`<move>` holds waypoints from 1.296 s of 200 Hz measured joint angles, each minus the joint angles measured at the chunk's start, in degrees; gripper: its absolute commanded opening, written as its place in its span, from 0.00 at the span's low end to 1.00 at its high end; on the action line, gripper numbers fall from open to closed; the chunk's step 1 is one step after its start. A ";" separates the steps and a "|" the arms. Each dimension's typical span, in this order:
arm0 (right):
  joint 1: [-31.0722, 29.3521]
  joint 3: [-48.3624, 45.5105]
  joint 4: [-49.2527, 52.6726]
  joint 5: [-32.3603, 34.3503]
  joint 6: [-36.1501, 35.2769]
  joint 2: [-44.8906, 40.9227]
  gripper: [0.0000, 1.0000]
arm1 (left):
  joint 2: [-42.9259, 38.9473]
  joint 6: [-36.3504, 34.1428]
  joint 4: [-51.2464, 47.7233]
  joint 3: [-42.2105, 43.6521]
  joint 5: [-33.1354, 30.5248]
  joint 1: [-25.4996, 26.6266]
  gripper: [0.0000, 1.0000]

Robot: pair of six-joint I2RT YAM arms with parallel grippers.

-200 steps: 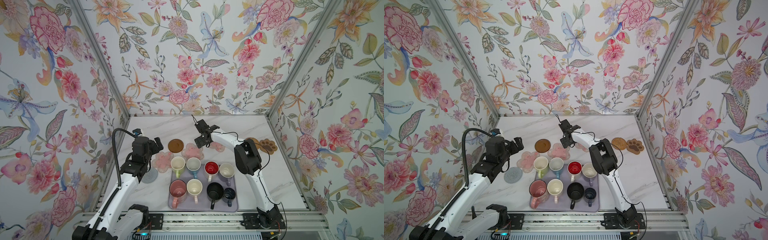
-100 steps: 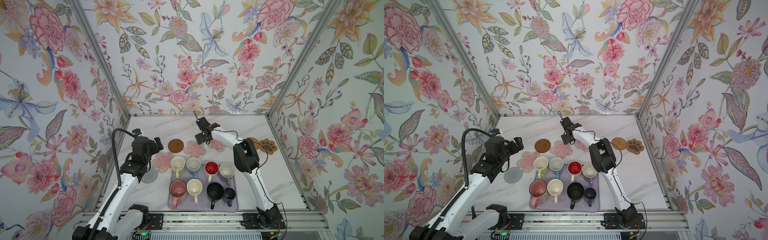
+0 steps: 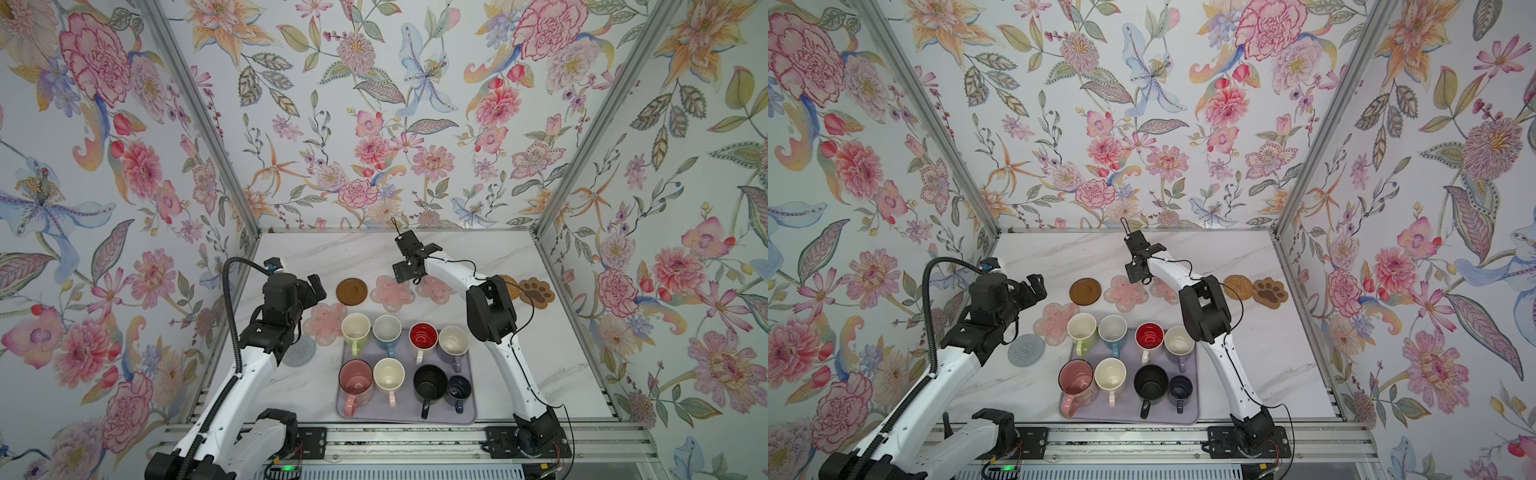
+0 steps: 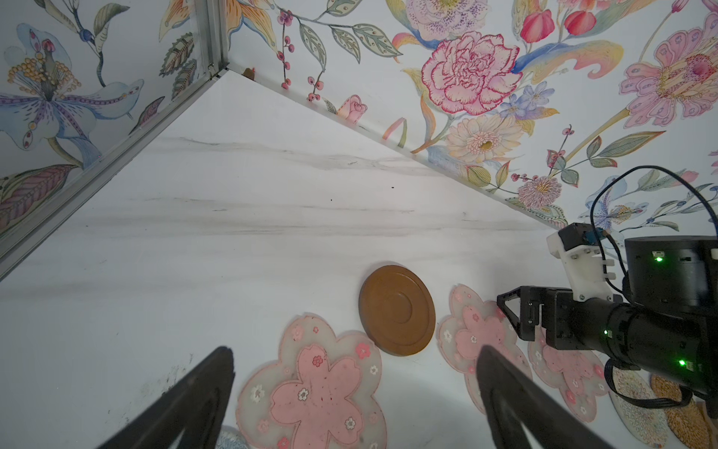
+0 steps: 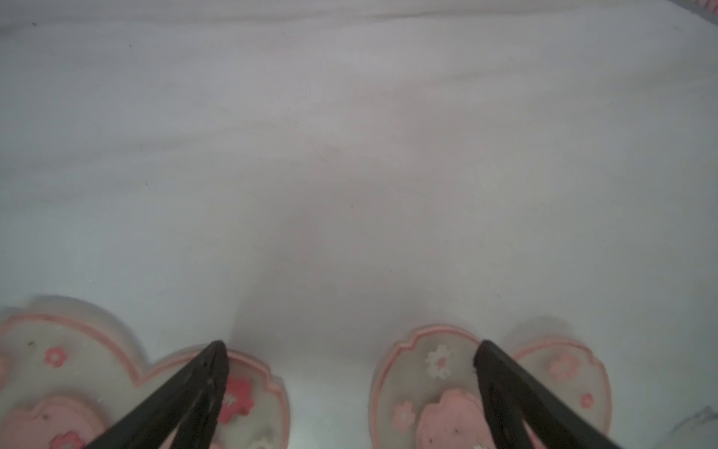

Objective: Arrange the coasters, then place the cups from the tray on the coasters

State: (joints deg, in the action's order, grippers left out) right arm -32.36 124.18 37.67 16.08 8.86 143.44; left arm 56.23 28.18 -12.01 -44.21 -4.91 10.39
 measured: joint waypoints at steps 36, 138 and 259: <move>1.95 0.00 -0.42 0.04 0.39 0.11 0.99 | 0.02 -0.02 -0.02 0.22 0.02 -0.17 0.99; 4.04 -2.78 -3.04 -0.02 0.44 -1.05 0.99 | 0.68 0.11 -0.44 0.72 0.17 -0.74 0.99; 8.28 -29.07 -15.30 -12.13 5.42 -43.67 0.99 | 3.80 0.81 1.57 0.74 3.80 -1.46 0.99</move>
State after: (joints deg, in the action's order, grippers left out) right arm -24.08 95.11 22.37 3.95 14.28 99.77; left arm 60.03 28.99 -10.44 -43.46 -1.10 8.93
